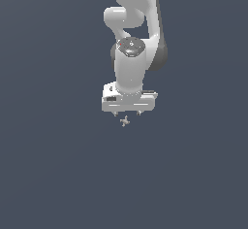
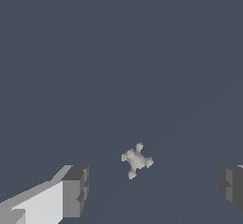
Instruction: Pick up the object and move it to a goal position.
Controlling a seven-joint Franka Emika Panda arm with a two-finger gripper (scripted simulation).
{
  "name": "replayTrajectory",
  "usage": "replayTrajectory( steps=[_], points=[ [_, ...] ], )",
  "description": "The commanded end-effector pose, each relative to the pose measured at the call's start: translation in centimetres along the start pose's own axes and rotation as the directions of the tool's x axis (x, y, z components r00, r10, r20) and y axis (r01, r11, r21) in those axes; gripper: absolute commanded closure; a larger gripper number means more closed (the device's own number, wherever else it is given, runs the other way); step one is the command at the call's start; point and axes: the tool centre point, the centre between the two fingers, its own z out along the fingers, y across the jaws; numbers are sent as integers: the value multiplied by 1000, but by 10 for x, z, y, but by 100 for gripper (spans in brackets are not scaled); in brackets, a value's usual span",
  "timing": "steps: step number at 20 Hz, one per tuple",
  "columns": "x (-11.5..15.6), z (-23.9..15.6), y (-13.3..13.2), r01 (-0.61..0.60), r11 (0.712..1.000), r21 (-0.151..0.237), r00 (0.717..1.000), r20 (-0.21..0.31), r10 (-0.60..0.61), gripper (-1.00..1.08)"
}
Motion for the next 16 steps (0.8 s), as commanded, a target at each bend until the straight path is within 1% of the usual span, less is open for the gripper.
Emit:
replayTrajectory(
  steps=[1,10,16],
  points=[
    [0,0,0,0,1000,0,1000,0,0,-92],
    [7,-11,-10,19,1000,-8,1000,-16,-19,-92],
    [5,-7,-9,13,1000,-7,1000,-14,-13,-92]
  ],
)
